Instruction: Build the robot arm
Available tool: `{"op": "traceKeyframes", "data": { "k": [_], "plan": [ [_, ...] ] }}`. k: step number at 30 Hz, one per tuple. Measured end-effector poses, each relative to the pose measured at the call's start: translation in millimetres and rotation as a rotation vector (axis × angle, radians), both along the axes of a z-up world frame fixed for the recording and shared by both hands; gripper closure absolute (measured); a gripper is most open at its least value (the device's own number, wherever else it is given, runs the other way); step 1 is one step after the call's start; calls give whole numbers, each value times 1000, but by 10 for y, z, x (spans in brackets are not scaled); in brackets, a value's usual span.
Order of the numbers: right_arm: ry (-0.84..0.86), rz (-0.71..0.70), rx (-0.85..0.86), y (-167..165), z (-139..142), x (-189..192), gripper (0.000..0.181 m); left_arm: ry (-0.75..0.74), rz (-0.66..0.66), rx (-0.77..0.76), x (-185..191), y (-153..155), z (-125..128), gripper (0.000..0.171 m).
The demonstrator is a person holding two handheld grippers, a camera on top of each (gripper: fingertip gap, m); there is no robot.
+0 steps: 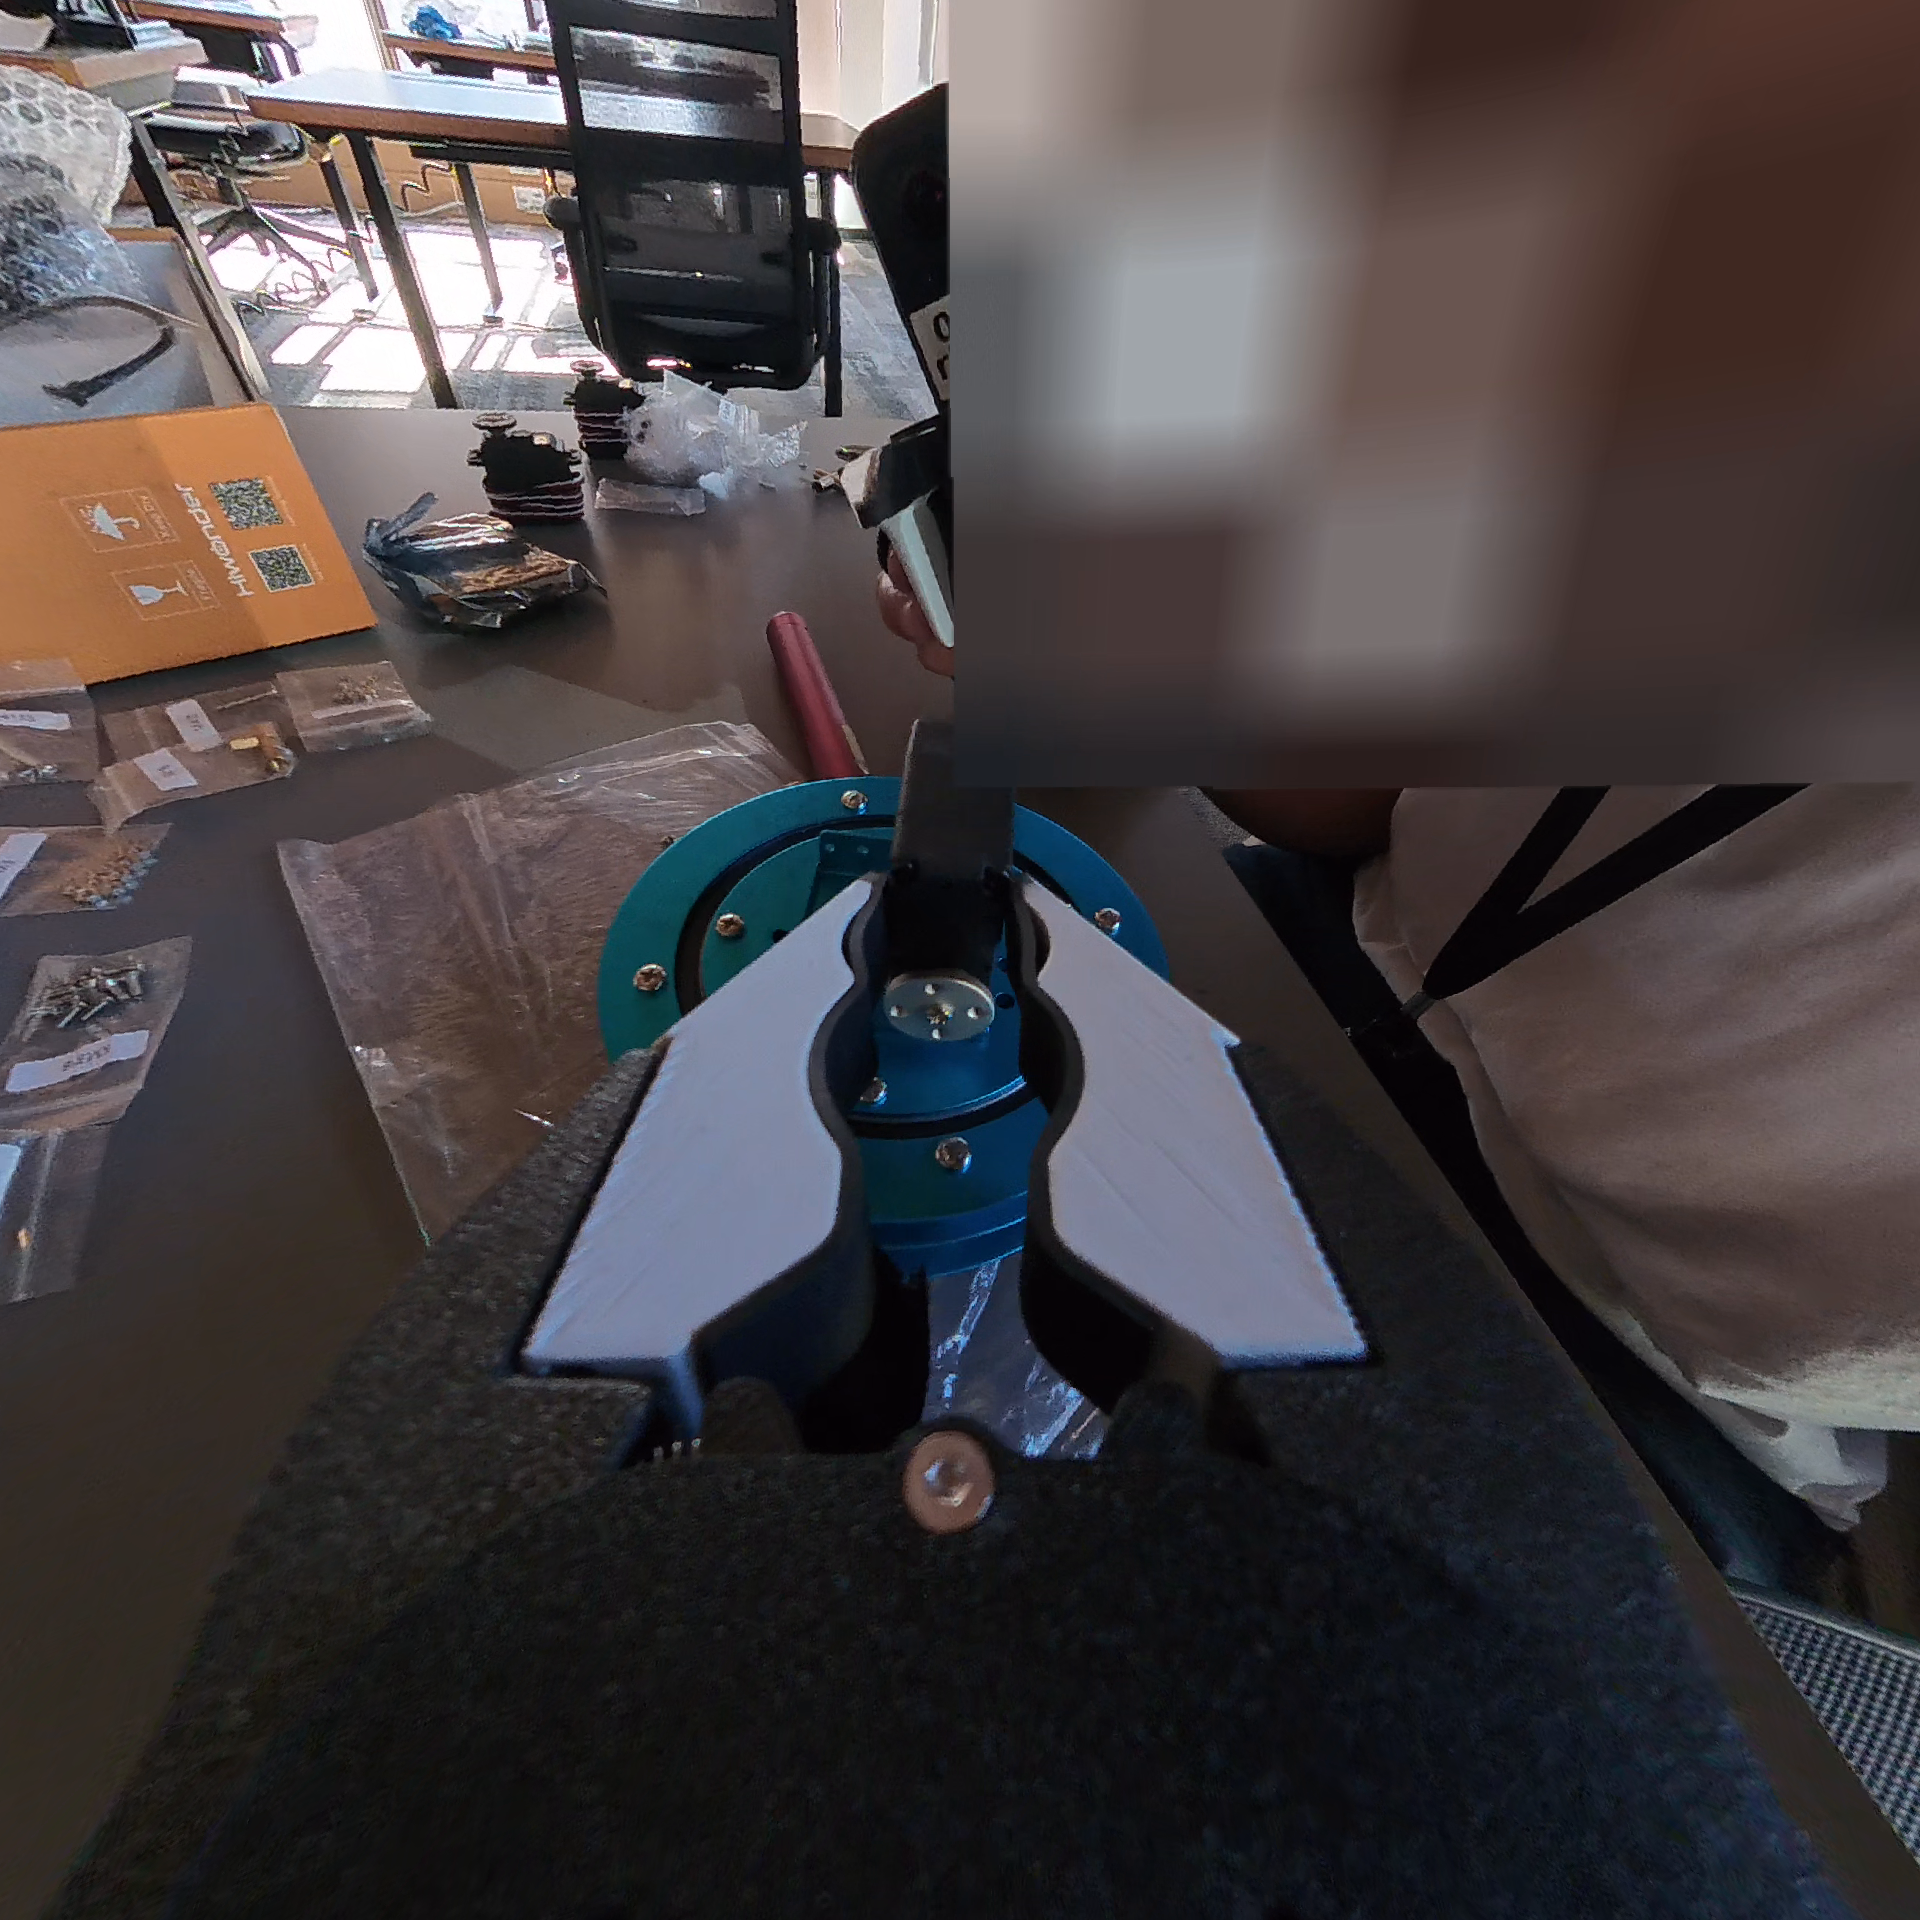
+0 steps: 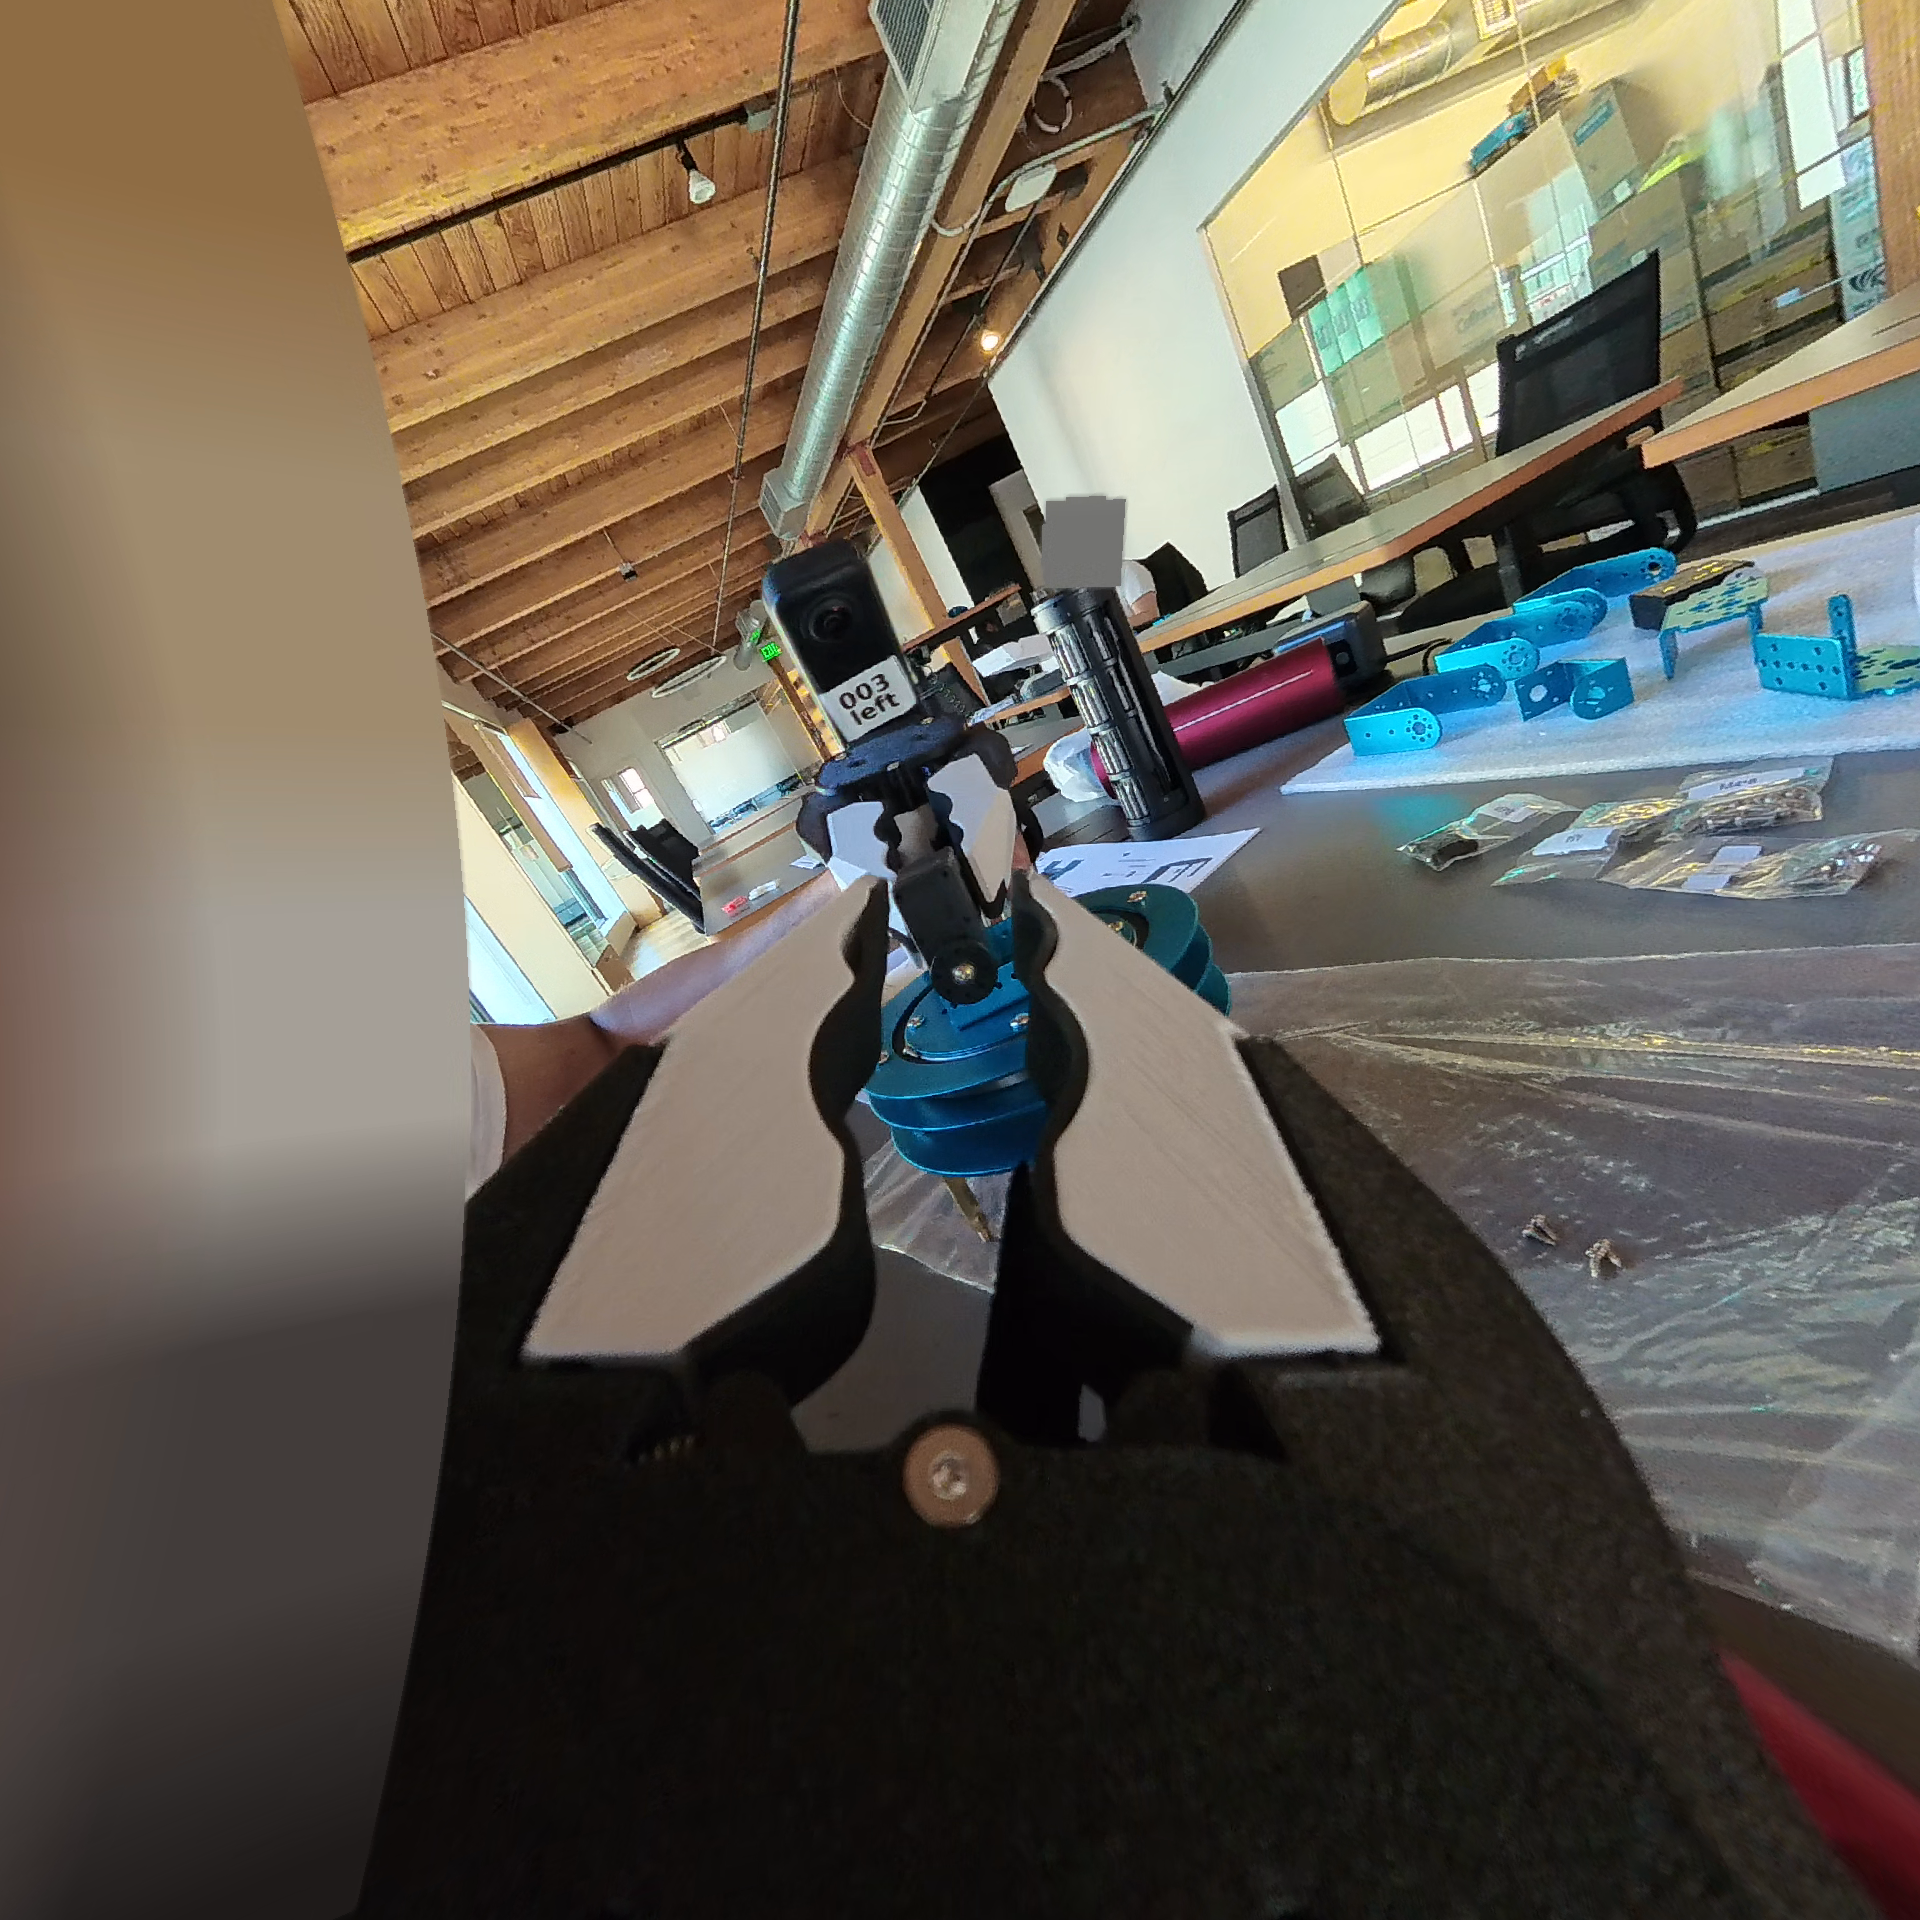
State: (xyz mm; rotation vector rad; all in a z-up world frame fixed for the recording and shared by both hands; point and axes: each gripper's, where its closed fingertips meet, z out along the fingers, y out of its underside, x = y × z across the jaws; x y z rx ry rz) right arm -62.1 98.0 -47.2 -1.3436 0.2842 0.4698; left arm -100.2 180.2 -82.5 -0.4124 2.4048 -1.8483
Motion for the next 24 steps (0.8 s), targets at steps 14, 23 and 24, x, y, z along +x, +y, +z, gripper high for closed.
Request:
{"op": "traceKeyframes", "data": {
  "k": [14, 23, 24],
  "plan": [
    [11, 5, 10, -16, 6, 3, 160, -30, 6, 29, -4, 7, -43, 151],
    [21, 14, 8, -9, -3, 1, 159, -15, 7, 32, -4, 18, -65, 148],
    [19, 15, 6, -6, -4, -4, 159, -14, 9, 32, -2, 19, -67, 147]
  ]
}}
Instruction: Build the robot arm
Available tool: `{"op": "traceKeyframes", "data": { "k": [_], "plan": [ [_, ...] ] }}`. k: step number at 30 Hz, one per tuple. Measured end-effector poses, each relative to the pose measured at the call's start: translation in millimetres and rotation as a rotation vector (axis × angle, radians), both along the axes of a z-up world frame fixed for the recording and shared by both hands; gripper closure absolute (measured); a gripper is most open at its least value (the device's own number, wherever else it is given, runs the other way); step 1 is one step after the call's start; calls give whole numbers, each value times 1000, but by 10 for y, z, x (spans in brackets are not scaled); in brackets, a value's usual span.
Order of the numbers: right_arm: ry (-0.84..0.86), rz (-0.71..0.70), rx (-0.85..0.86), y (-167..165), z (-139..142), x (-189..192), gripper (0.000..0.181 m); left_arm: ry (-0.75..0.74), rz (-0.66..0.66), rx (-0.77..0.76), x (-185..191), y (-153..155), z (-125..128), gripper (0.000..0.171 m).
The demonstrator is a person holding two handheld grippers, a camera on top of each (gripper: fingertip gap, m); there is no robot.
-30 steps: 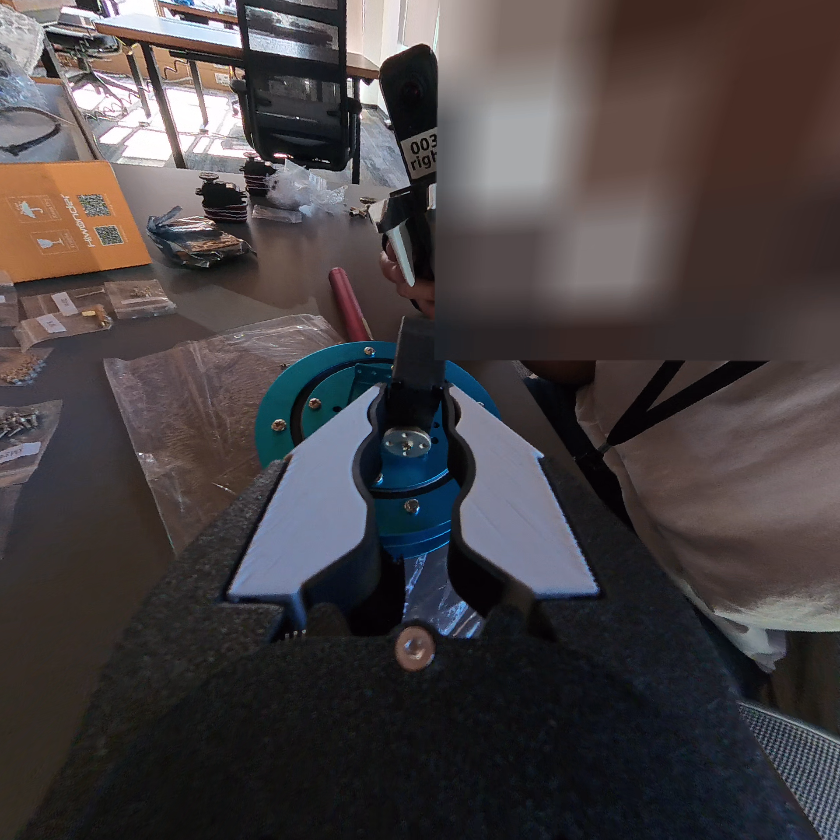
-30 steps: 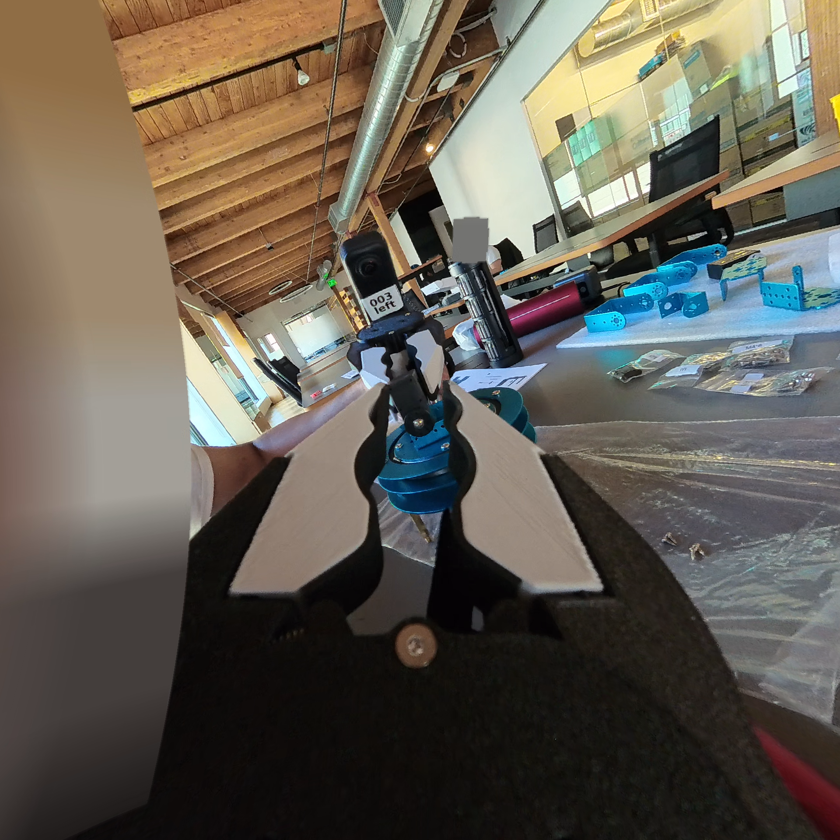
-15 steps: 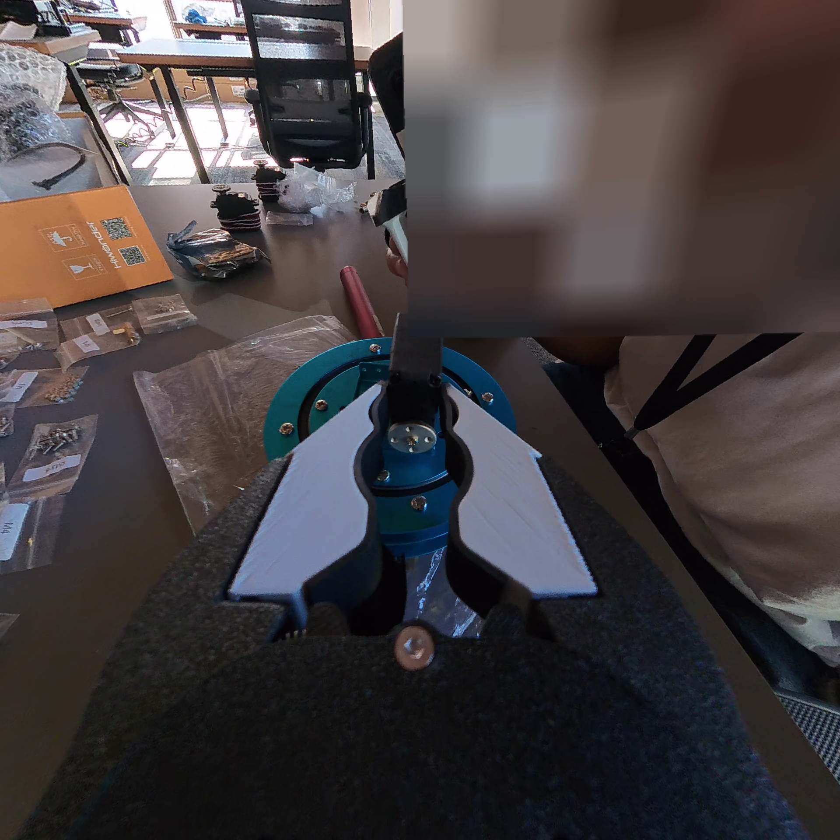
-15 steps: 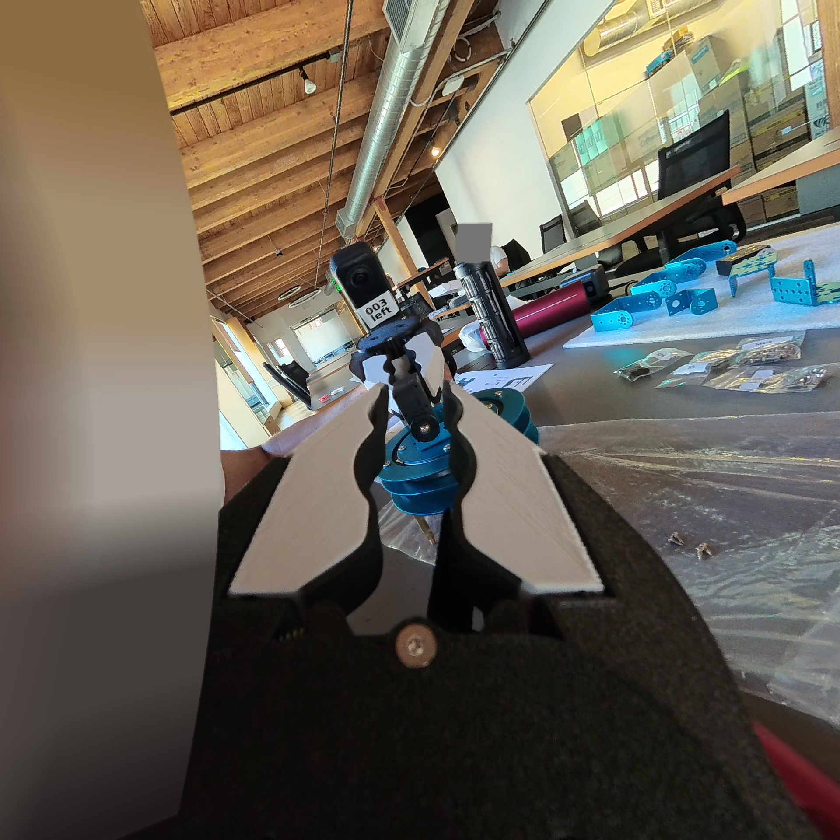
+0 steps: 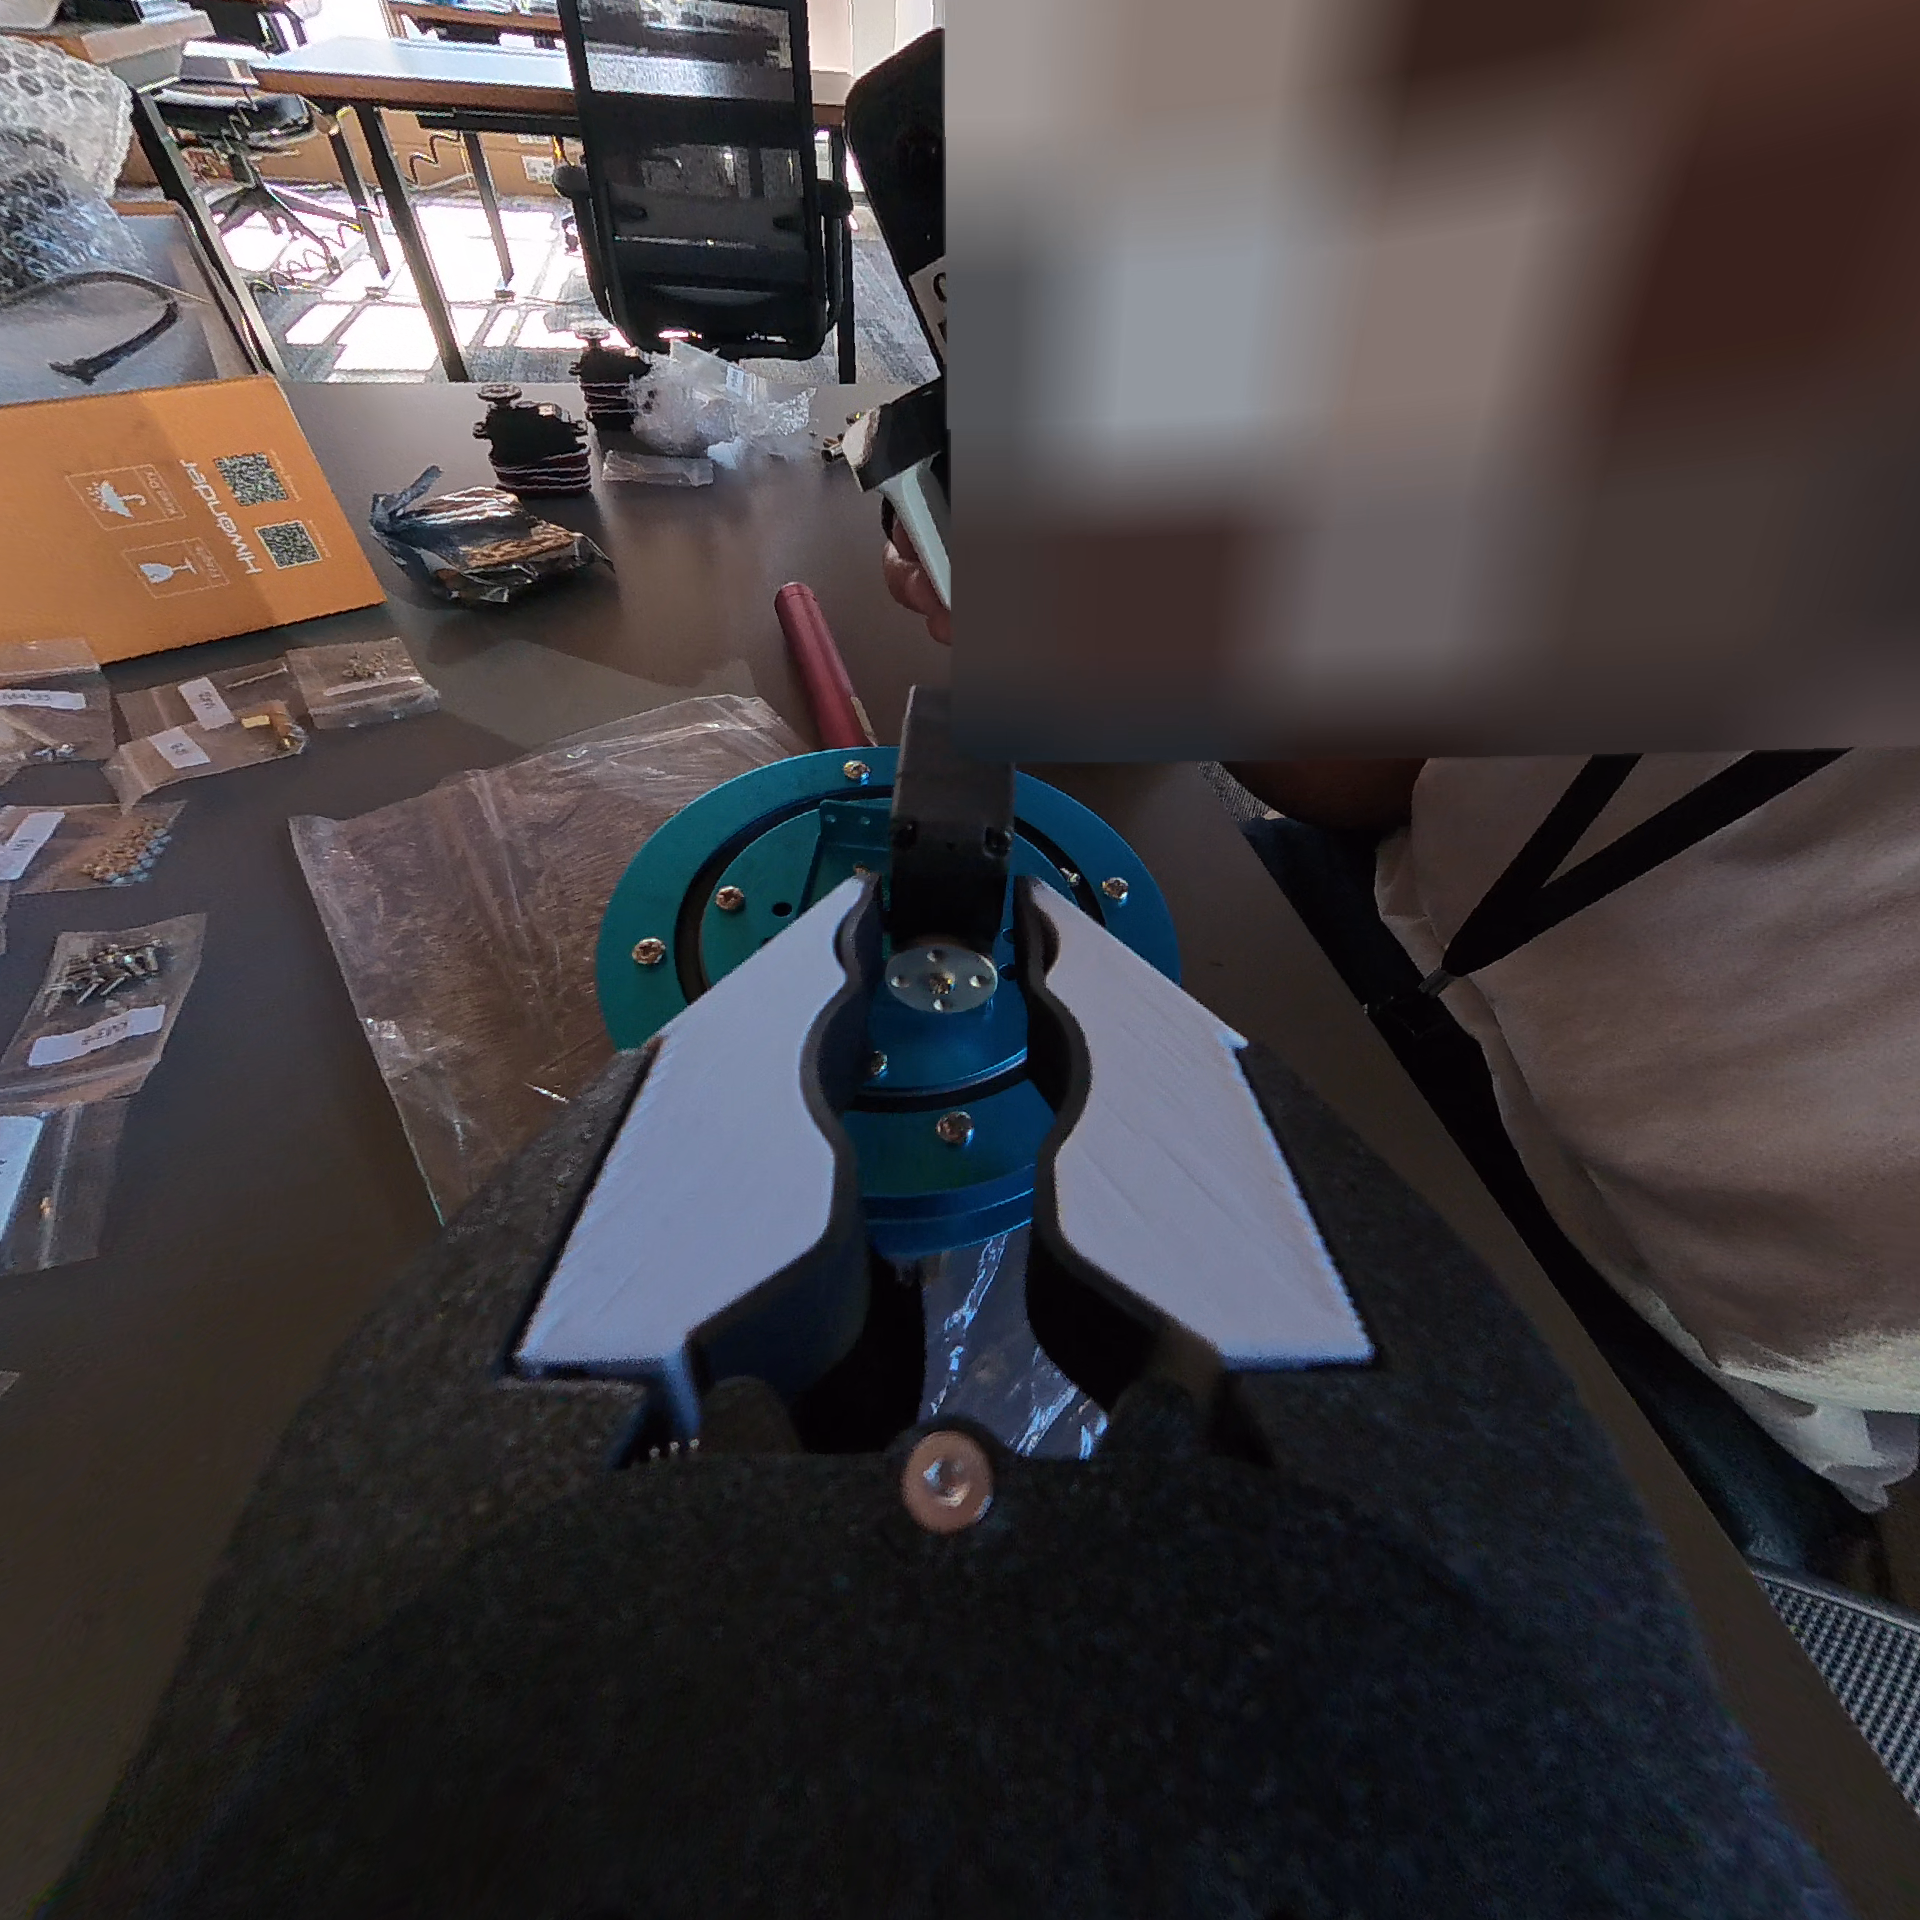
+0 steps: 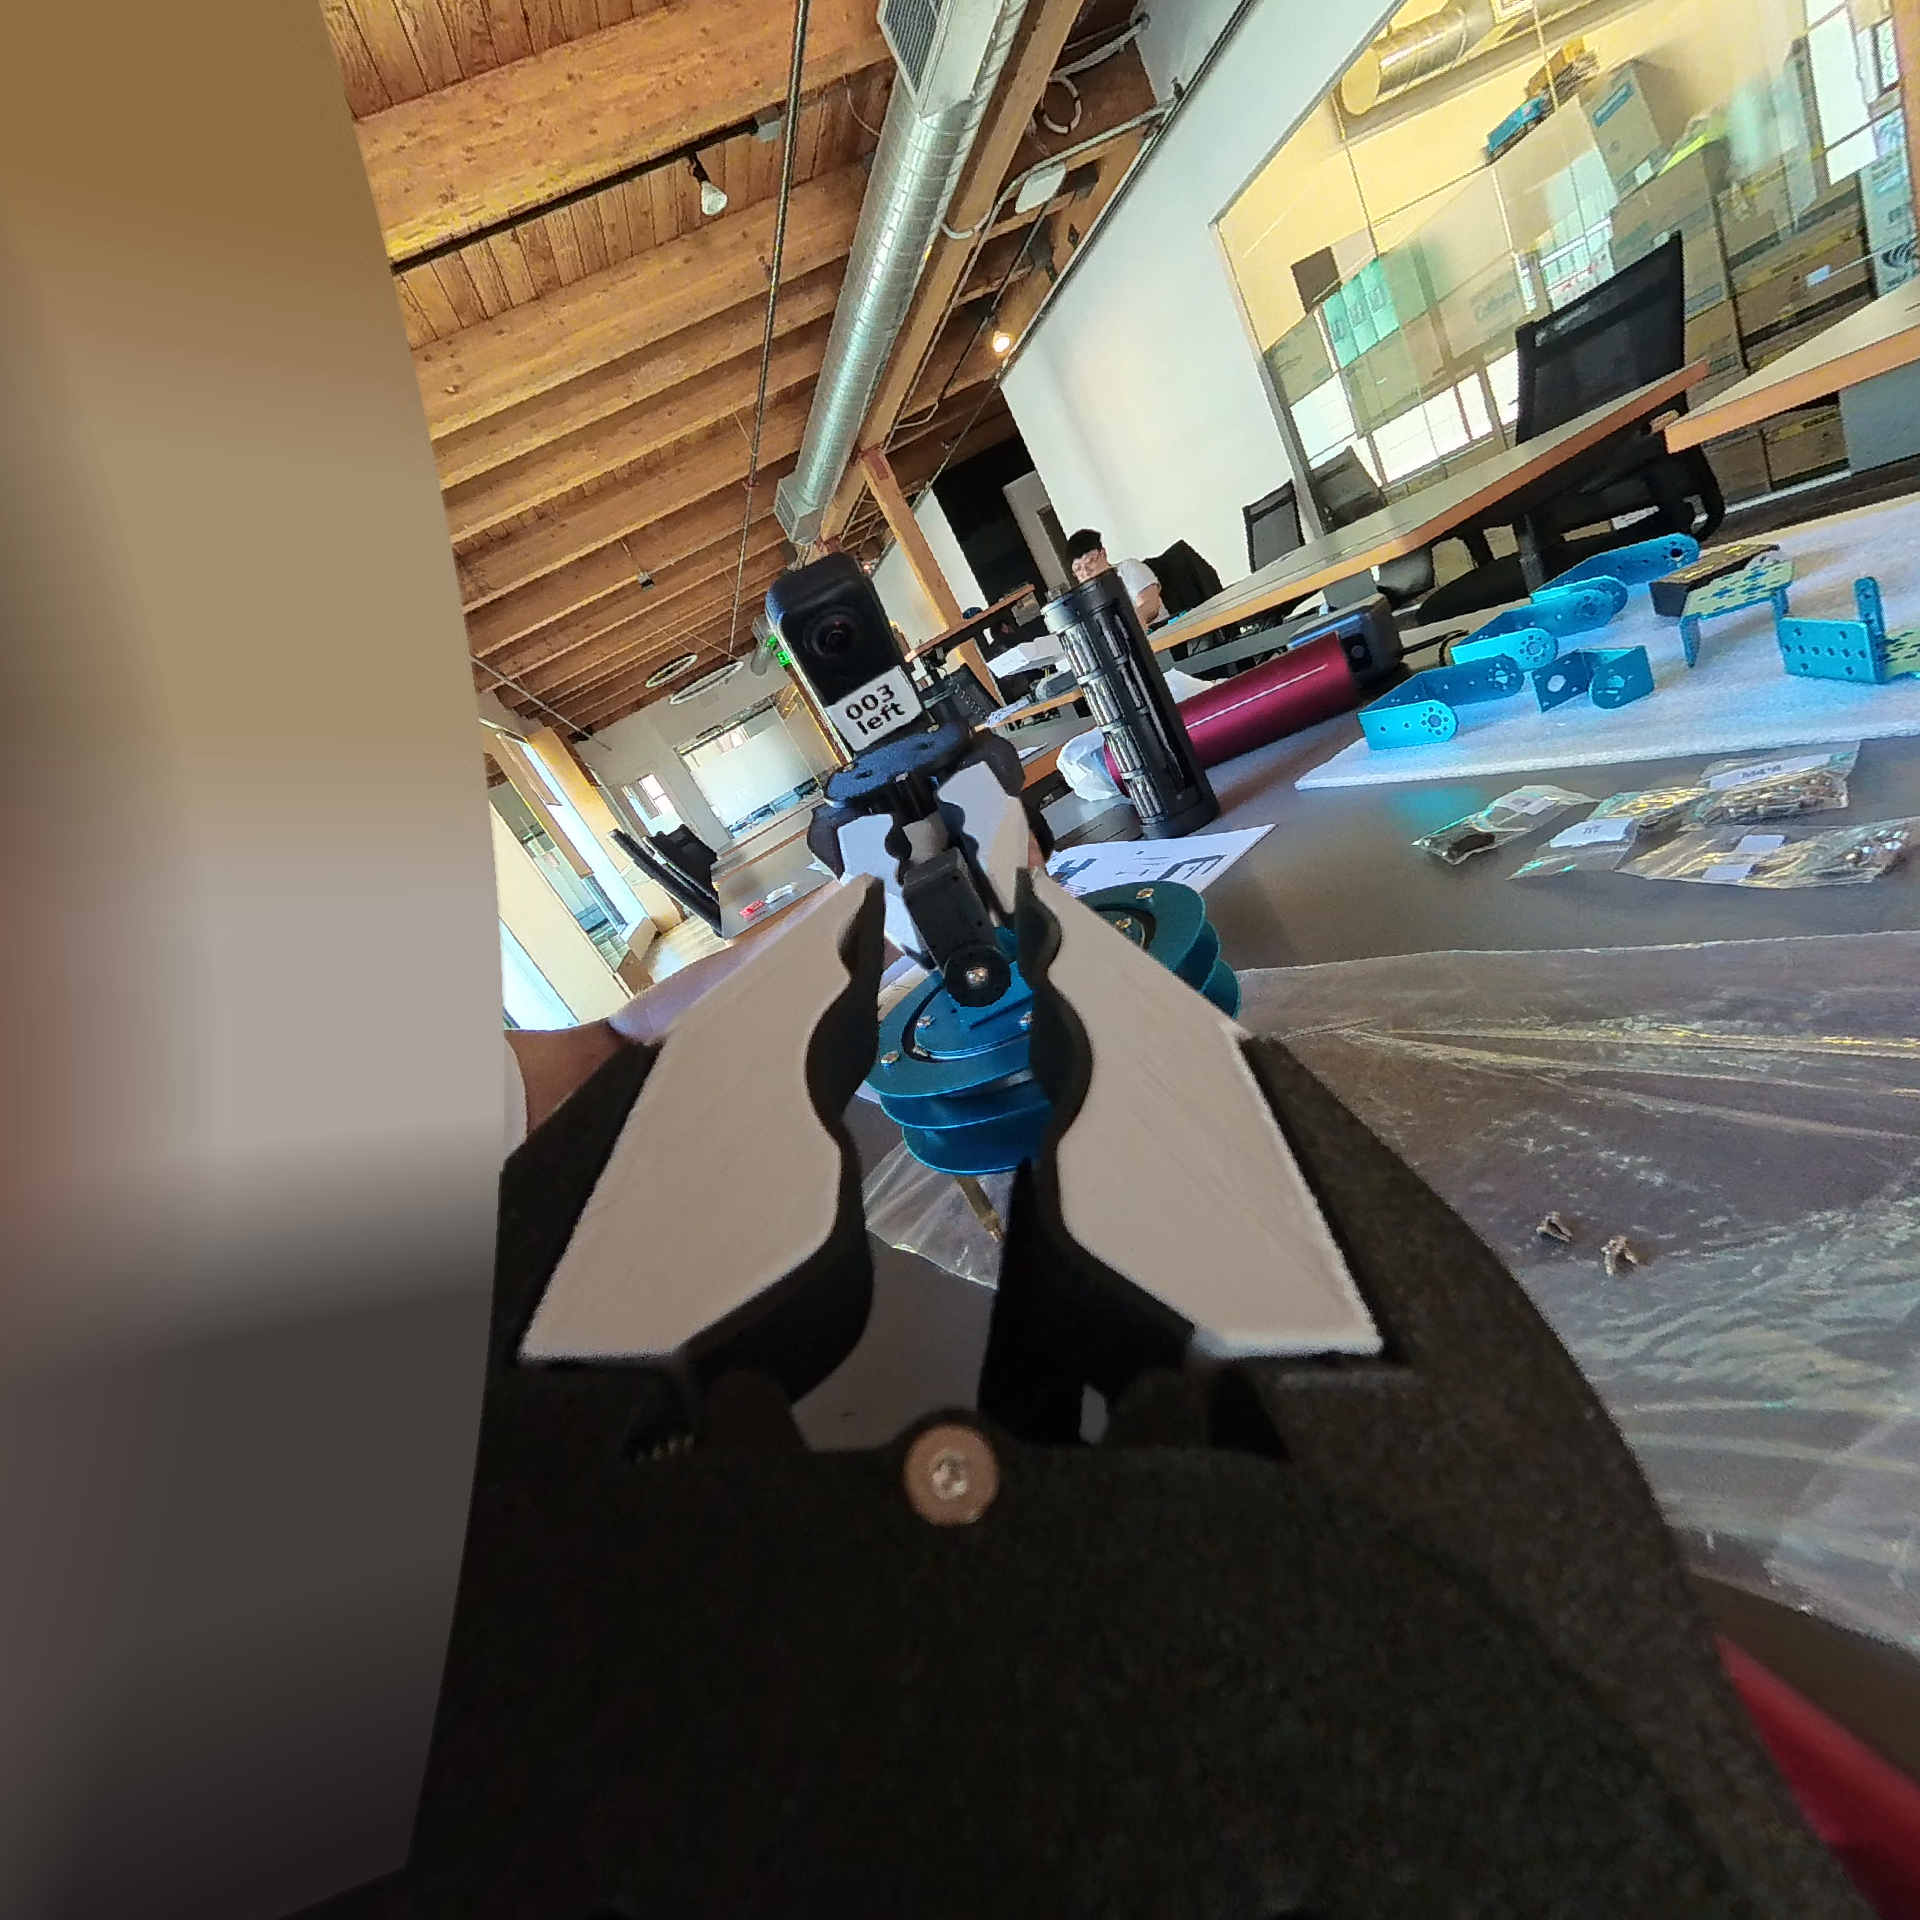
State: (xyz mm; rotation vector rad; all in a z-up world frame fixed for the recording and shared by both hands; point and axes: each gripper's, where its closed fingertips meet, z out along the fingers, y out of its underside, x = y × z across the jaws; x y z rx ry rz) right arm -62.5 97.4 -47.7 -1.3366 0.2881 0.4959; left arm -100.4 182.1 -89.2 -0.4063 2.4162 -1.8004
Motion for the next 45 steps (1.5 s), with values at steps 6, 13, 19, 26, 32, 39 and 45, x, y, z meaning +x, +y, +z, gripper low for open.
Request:
{"op": "traceKeyframes", "data": {
  "k": [6, 13, 19, 26, 32, 39, 45],
  "plan": [
    [-114, 39, -85, 107, -60, -177, 165, -3, 9, -2, -3, 12, 47, 140],
    [-397, 137, -347, 412, -279, -456, 166, -31, 26, 8, -14, 44, 90, 140],
    [-595, 195, -523, 565, -501, -637, 166, -32, 64, 1, 24, 157, 102, 138],
    [-638, 224, -583, 647, -588, -695, 155, -38, 73, 13, 7, 205, 85, 138],
    [-637, 259, -582, 714, -588, -787, 153, -34, 64, 21, -24, 188, 59, 137],
    [-637, 222, -573, 666, -528, -697, 153, -22, 65, 19, -9, 147, 33, 138],
    [-657, 247, -599, 732, -593, -743, 158, -23, 70, 33, -12, 144, 4, 138]
  ]
}}
